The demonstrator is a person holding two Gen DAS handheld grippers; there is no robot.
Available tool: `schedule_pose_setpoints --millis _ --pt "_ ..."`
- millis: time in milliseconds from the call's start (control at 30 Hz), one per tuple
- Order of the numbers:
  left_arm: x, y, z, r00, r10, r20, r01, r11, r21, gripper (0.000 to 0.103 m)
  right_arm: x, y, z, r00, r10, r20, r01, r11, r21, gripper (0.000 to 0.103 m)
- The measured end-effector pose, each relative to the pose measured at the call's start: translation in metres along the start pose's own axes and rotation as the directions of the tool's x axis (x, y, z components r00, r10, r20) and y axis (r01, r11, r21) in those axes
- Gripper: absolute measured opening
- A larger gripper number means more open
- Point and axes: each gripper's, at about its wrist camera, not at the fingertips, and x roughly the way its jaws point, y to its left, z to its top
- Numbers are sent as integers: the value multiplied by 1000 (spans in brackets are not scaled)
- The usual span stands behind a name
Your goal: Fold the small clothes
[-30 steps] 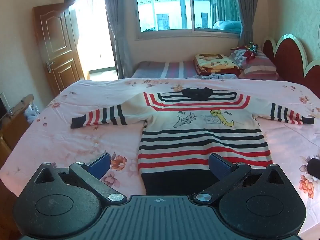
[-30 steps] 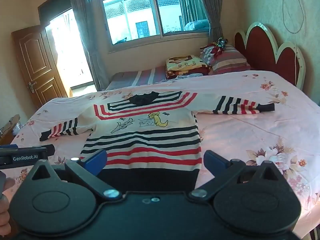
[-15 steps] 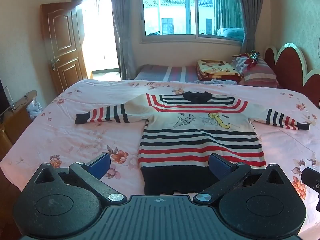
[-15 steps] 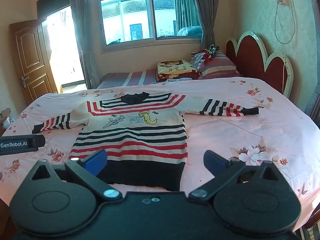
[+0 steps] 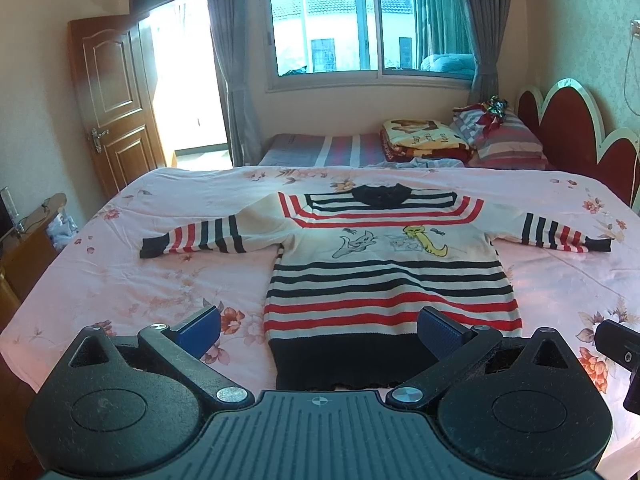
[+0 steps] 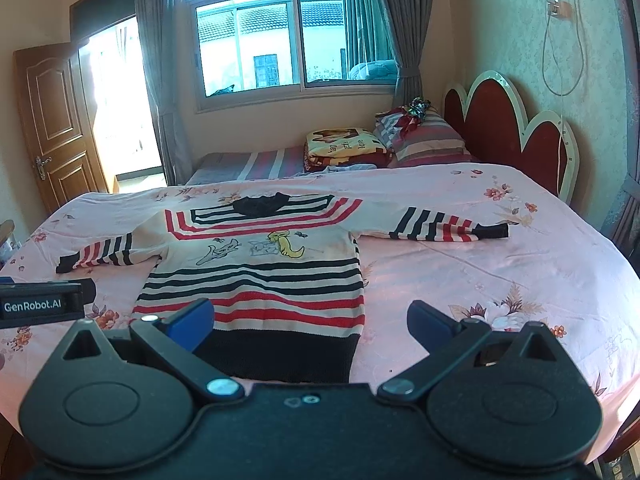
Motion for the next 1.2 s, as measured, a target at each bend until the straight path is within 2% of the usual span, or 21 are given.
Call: schedule_pose_setpoints --millis 1200 --pt "10 -7 -1 1000 -8 -21 8 1000 4 103 8 -6 0 1000 -3 -15 4 1000 16 102"
